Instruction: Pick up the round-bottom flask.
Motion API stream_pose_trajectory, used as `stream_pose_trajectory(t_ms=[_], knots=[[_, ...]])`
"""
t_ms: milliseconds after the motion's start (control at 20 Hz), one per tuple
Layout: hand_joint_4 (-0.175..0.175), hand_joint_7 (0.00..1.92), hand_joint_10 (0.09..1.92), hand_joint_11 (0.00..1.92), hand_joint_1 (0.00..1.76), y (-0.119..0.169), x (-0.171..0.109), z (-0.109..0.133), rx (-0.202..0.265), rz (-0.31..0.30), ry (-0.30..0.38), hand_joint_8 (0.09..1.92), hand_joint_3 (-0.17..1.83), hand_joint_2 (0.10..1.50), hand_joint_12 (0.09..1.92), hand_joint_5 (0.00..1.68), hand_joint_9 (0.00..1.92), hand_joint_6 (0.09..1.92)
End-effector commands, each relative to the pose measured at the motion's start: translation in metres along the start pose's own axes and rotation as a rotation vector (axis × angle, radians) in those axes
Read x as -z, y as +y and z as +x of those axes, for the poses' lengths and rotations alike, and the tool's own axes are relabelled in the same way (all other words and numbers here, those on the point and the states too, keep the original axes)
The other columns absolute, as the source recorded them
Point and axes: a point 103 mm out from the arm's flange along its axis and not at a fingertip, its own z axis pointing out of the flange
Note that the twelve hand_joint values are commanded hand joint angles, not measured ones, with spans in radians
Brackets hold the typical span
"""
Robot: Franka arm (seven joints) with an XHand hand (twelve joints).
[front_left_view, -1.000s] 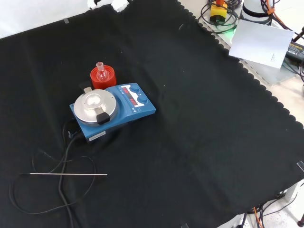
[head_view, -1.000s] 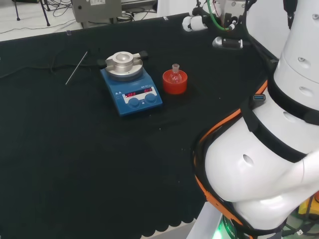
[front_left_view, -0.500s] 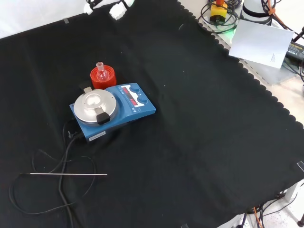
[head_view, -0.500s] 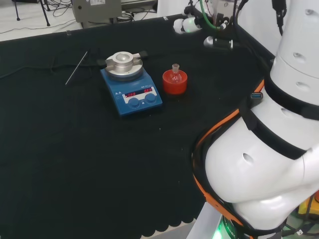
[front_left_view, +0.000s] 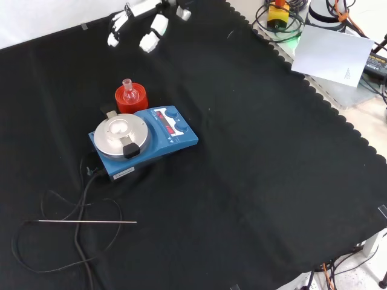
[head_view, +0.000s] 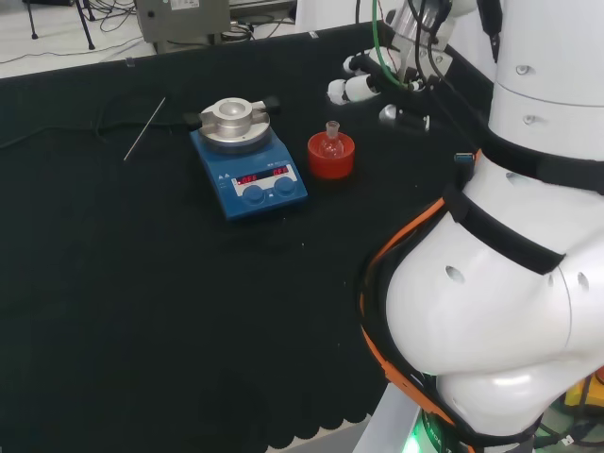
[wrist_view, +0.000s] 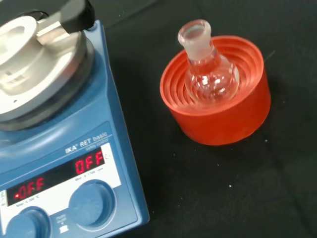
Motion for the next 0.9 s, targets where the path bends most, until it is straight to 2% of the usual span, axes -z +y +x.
stream_pose_trajectory(t_ms=[50, 350, 600, 850, 900], knots=[[-0.013, 0.22, 0.6, 0.0, 0.61, 0.021, -0.02, -0.006, 0.017, -0.023, 0.022, 0.56, 0.39, 0.89, 1.26, 0.4, 0.3, 0.09], [-0.015, 0.21, 0.6, 0.0, 0.68, 0.029, -0.036, -0.013, 0.009, -0.049, 0.022, 0.56, 0.4, 0.81, 1.26, 0.42, 0.3, 0.09], [-0.017, 0.21, 0.6, 0.0, 0.76, 0.036, -0.05, -0.019, 0.004, -0.049, 0.028, 0.56, 0.48, 0.72, 1.25, 0.45, 0.29, 0.09], [-0.016, 0.21, 0.6, 0.0, 0.78, 0.043, -0.061, -0.024, 0.004, -0.061, 0.046, 0.56, 0.52, 0.7, 1.25, 0.49, 0.29, 0.09], [-0.016, 0.21, 0.61, 0.0, 0.78, 0.042, -0.065, -0.019, 0.006, -0.066, 0.033, 0.56, 0.52, 0.7, 1.25, 0.5, 0.29, 0.09]])
